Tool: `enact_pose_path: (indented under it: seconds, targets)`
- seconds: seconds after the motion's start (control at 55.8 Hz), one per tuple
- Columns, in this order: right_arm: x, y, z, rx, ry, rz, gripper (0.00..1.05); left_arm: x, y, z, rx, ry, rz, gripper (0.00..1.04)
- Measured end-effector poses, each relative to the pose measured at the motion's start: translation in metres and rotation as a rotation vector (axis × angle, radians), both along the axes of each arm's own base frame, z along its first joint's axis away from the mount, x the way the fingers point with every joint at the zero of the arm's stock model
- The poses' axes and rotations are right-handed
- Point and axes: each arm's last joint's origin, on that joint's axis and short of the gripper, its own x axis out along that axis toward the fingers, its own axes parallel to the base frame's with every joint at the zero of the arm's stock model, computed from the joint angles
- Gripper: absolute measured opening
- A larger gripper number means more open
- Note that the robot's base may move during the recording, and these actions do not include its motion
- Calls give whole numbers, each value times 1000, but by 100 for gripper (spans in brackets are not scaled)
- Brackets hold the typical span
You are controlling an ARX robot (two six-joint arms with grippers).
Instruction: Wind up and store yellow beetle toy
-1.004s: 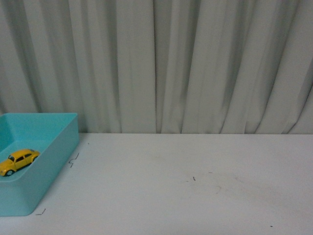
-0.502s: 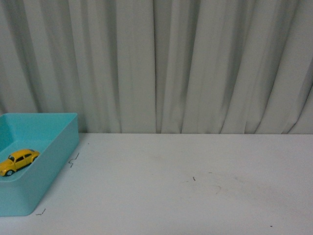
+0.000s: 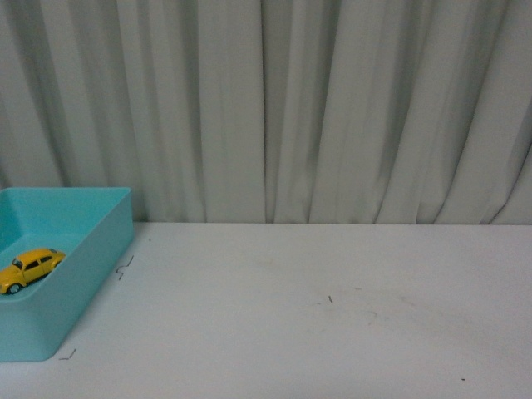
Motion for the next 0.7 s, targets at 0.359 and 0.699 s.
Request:
enact_pose_path:
  seconds: [0.359, 0.699]
  targets:
    - [0, 0, 0, 0, 2, 0, 98, 0, 0, 0, -3, 3, 1, 98]
    - [0, 0, 0, 0, 5, 0, 98, 0, 0, -1, -3, 8, -1, 98]
